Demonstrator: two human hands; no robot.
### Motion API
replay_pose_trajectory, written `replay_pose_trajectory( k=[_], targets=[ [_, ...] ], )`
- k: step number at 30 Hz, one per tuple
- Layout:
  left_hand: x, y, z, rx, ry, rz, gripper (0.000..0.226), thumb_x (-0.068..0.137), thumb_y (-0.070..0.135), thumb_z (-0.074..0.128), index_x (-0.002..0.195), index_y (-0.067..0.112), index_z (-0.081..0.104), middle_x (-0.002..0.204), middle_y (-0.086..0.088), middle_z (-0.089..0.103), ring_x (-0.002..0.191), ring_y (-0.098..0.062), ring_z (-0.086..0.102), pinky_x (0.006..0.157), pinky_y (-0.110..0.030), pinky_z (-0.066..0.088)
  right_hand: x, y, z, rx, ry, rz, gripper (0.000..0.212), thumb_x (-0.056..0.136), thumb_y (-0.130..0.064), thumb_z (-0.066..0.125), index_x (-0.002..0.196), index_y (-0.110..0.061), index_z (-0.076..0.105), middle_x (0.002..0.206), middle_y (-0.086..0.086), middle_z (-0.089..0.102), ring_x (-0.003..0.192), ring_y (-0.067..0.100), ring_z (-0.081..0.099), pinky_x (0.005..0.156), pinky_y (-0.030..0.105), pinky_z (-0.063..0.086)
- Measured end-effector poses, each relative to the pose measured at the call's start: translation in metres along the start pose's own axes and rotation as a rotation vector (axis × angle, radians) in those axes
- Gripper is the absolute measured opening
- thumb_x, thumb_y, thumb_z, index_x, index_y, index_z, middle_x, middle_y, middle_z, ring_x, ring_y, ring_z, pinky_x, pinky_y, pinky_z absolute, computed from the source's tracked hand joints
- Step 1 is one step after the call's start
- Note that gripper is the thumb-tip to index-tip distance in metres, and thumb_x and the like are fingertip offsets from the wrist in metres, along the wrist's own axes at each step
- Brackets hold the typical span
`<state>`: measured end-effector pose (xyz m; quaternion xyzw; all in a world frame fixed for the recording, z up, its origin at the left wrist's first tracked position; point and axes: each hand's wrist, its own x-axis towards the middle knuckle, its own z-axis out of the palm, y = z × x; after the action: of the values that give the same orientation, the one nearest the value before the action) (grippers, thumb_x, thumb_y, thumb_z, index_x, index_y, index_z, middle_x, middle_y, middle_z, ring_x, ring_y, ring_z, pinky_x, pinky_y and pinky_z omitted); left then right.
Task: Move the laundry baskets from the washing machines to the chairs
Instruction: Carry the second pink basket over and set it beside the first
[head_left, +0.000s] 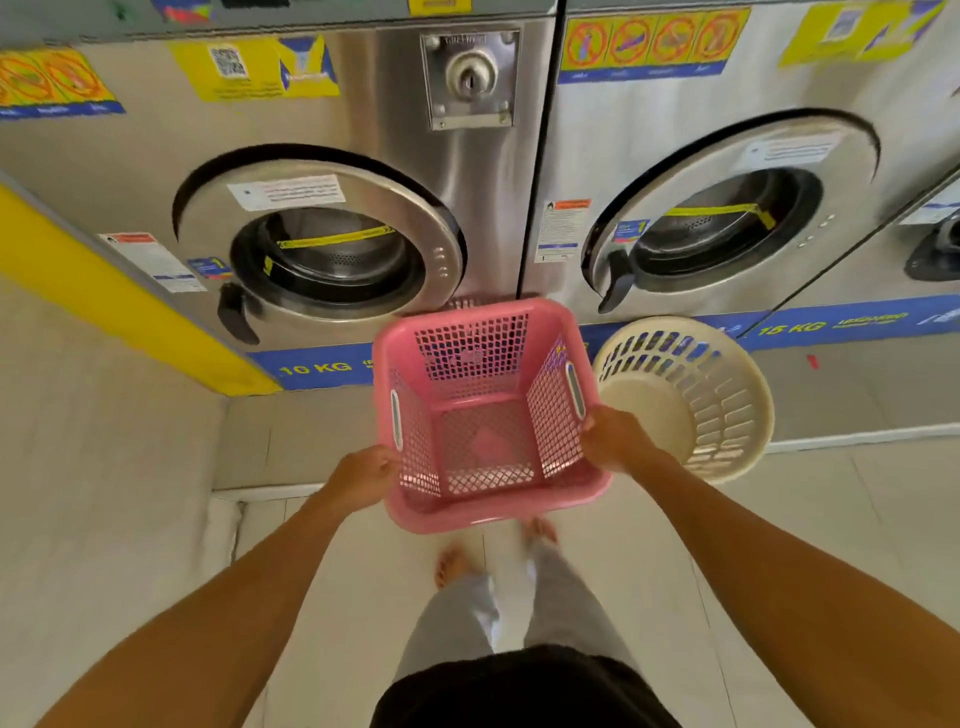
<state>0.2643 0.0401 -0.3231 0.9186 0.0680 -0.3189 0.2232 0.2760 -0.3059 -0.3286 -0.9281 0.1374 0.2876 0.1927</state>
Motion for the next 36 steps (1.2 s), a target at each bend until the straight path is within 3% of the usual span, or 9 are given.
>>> replay_pose_trajectory(
  k=[4, 9, 12, 14, 18, 23, 28, 31, 36],
  targets=[
    [0.041, -0.001, -0.002, 0.000, -0.001, -0.012, 0.031, 0.095, 0.021, 0.045, 0.119, 0.017, 0.064, 0.123, -0.005, 0.066, 0.107, -0.028, 0.062, 0.087, -0.030, 0.045, 0.047, 0.005, -0.004, -0.032, -0.007, 0.013, 0.030, 0.090, -0.018, 0.053, 0.116, -0.005, 0.057, 0.109, 0.012, 0.064, 0.089, 0.029, 0.063, 0.072, 0.037, 0.055],
    [0.101, -0.018, 0.007, -0.059, 0.022, -0.135, 0.056, 0.084, 0.020, 0.048, 0.139, 0.033, 0.046, 0.103, -0.020, 0.067, 0.069, -0.025, 0.065, 0.058, -0.029, 0.054, 0.107, 0.017, 0.013, -0.087, 0.006, 0.076, 0.068, 0.087, -0.026, 0.060, 0.145, -0.013, 0.027, 0.133, 0.020, 0.045, 0.125, 0.040, 0.045, 0.098, 0.052, 0.046],
    [0.131, -0.023, 0.026, -0.058, -0.019, -0.169, 0.080, 0.078, 0.013, 0.052, 0.150, 0.036, 0.027, 0.104, -0.027, 0.060, 0.088, -0.041, 0.064, 0.072, -0.038, 0.056, 0.132, 0.021, 0.025, -0.040, 0.062, 0.063, 0.077, 0.086, -0.022, 0.060, 0.149, -0.021, 0.016, 0.137, 0.020, 0.042, 0.126, 0.043, 0.044, 0.098, 0.056, 0.044],
    [0.144, -0.020, 0.039, -0.132, -0.003, -0.192, 0.086, 0.080, 0.012, 0.054, 0.152, 0.041, 0.017, 0.105, -0.024, 0.058, 0.087, -0.039, 0.063, 0.065, -0.032, 0.053, 0.146, 0.022, 0.034, 0.049, 0.042, 0.069, 0.079, 0.089, -0.020, 0.058, 0.150, -0.027, 0.008, 0.133, 0.021, 0.045, 0.120, 0.045, 0.051, 0.094, 0.058, 0.048],
    [0.156, -0.021, 0.053, -0.109, 0.073, -0.267, 0.078, 0.090, 0.039, 0.051, 0.144, 0.058, -0.003, 0.117, -0.029, 0.056, 0.094, -0.046, 0.063, 0.084, -0.048, 0.056, 0.157, 0.024, 0.047, 0.105, -0.011, 0.124, 0.096, 0.093, -0.015, 0.056, 0.151, -0.041, -0.016, 0.132, 0.025, 0.041, 0.110, 0.046, 0.056, 0.085, 0.059, 0.054],
    [0.134, -0.039, 0.048, -0.077, 0.068, -0.175, 0.077, 0.093, 0.034, 0.048, 0.149, 0.048, -0.004, 0.150, -0.013, 0.043, 0.112, -0.046, 0.059, 0.097, -0.046, 0.047, 0.152, 0.038, 0.034, 0.069, -0.048, 0.097, 0.090, 0.094, -0.024, 0.056, 0.146, -0.051, -0.013, 0.123, 0.022, 0.046, 0.096, 0.044, 0.063, 0.075, 0.054, 0.059],
    [0.063, -0.050, 0.069, -0.149, 0.255, -0.258, 0.058, 0.100, 0.037, 0.035, 0.149, 0.048, 0.007, 0.134, -0.015, 0.059, 0.079, -0.043, 0.068, 0.072, -0.048, 0.055, 0.134, 0.026, 0.030, -0.024, 0.001, -0.065, 0.074, 0.097, -0.023, 0.047, 0.152, -0.040, 0.000, 0.119, 0.026, 0.053, 0.094, 0.045, 0.065, 0.076, 0.050, 0.057],
    [0.006, -0.048, 0.080, -0.236, 0.392, -0.404, 0.050, 0.101, 0.041, 0.031, 0.148, 0.045, 0.015, 0.089, -0.017, 0.069, 0.056, -0.029, 0.066, 0.050, -0.037, 0.057, 0.118, 0.003, 0.029, -0.120, 0.052, -0.199, 0.068, 0.098, -0.024, 0.043, 0.154, -0.035, 0.006, 0.118, 0.026, 0.054, 0.097, 0.044, 0.062, 0.077, 0.048, 0.052],
    [-0.090, -0.028, 0.095, -0.336, 0.525, -0.657, 0.049, 0.103, 0.025, 0.030, 0.149, 0.039, 0.021, 0.057, -0.006, 0.049, 0.042, -0.021, 0.054, 0.035, -0.023, 0.039, 0.090, -0.051, 0.036, -0.156, 0.073, -0.472, 0.065, 0.101, -0.027, 0.044, 0.156, -0.038, 0.011, 0.102, 0.019, 0.053, 0.087, 0.037, 0.059, 0.074, 0.044, 0.051]
  ],
)
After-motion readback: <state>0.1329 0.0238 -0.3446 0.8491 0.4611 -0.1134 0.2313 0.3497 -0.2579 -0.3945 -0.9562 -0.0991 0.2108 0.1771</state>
